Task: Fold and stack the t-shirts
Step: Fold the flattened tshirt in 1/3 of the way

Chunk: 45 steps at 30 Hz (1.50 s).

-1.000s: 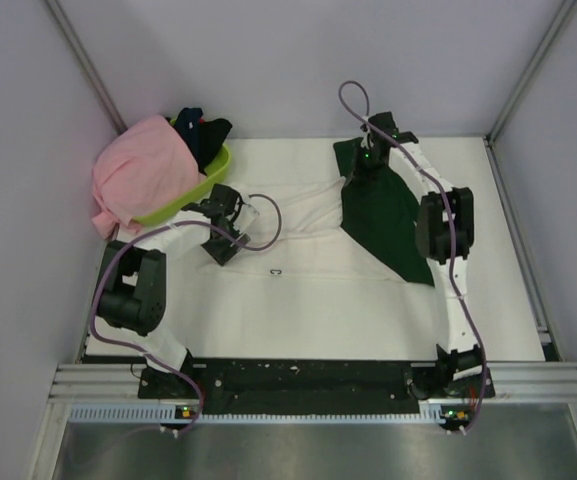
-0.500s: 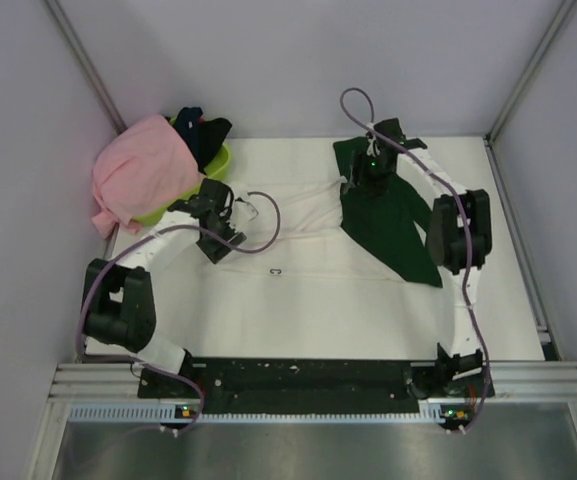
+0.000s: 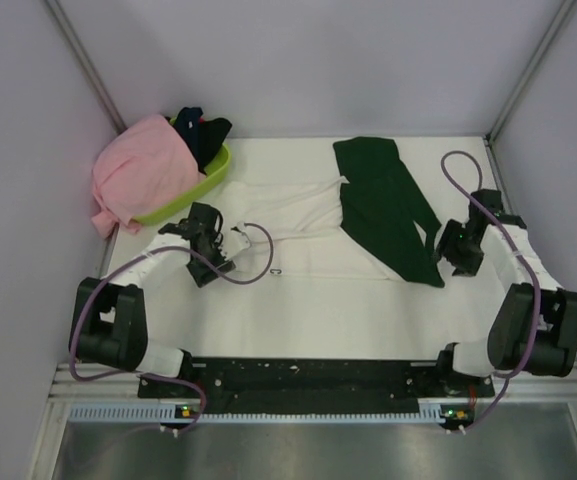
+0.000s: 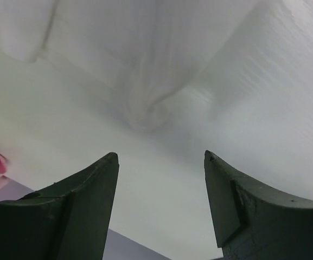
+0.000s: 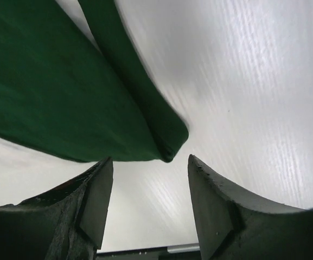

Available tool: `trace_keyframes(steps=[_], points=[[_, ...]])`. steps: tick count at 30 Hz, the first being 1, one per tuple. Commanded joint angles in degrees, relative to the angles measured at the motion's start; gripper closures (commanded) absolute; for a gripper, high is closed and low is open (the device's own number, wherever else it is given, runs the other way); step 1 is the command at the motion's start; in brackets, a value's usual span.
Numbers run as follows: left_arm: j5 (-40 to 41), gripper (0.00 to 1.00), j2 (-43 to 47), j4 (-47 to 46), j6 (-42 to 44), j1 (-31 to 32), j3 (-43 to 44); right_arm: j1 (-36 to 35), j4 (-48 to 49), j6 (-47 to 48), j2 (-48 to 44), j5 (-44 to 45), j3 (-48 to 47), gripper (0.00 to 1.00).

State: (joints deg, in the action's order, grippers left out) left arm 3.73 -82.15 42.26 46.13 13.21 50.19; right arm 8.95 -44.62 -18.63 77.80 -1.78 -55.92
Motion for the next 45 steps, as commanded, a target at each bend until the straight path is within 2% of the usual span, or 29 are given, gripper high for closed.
trace_keyframes(steps=[1,5,7,9,10,12,13,14,15,17,22,25,31,34,36,40,45], points=[[-1.8,0.31,-0.3,-11.5,1.7,0.2,-1.3,0.3,0.9,-1.4,0.0,-5.4,2.7,0.43],[-2.8,0.31,-2.0,-16.6,2.2,0.2,-3.2,0.5,2.8,-2.4,1.2,-4.5,5.8,0.42],[-3.5,0.32,-3.7,-17.5,2.0,0.3,-3.4,0.8,4.1,-2.9,3.7,-6.9,6.5,0.43],[-3.5,0.39,-5.1,-17.8,1.3,0.3,-3.2,0.8,5.8,-3.4,6.0,-8.1,7.2,0.43],[-3.5,0.48,-5.5,-17.8,1.1,0.3,-3.3,0.8,6.4,-3.6,7.0,-8.0,7.6,0.45],[-3.4,0.67,-5.5,-17.7,0.9,0.3,-3.6,0.9,6.9,-3.5,9.2,-8.6,7.5,0.56],[-3.5,0.78,-5.3,-17.3,1.2,0.3,-3.8,1.0,6.8,-3.4,9.9,-9.2,7.4,0.65],[-3.3,0.95,-4.5,-17.1,1.5,0.3,-4.2,1.2,6.8,-3.2,10.4,-9.9,7.4,0.74],[-2.9,1.00,-3.9,-17.3,1.7,0.3,-4.7,1.5,6.8,-2.9,11.0,-10.3,7.3,0.83],[-2.0,1.00,-2.1,-17.5,3.1,0.1,-6.1,3.2,6.8,-2.4,11.6,-10.2,7.2,1.00],[0.7,1.00,0.1,-13.4,7.0,0.1,-5.2,11.9,5.3,-1.9,9.8,-12.9,7.2,1.00],[0.9,1.00,1.5,-7.7,9.4,0.1,-3.9,16.9,2.4,-1.3,10.1,-11.8,6.0,1.00],[-8.9,1.00,3.6,9.8,14.0,0.9,0.6,21.5,-6.1,0.3,14.6,-12.9,0.3,1.00],[-11.0,1.00,5.0,13.3,14.5,3.9,-0.9,21.7,-12.0,2.8,15.2,-6.6,-2.9,1.00],[-10.0,1.00,5.6,13.7,14.1,7.5,-3.6,22.2,-16.5,5.0,17.2,-0.7,-4.4,1.00],[-7.0,1.00,7.8,14.0,13.4,10.3,-6.3,25.9,-20.1,4.9,19.4,-1.7,-3.6,1.00],[-1.4,1.00,9.3,16.4,13.1,12.9,-8.8,26.1,-23.8,3.1,18.5,-0.4,-6.4,1.00]])
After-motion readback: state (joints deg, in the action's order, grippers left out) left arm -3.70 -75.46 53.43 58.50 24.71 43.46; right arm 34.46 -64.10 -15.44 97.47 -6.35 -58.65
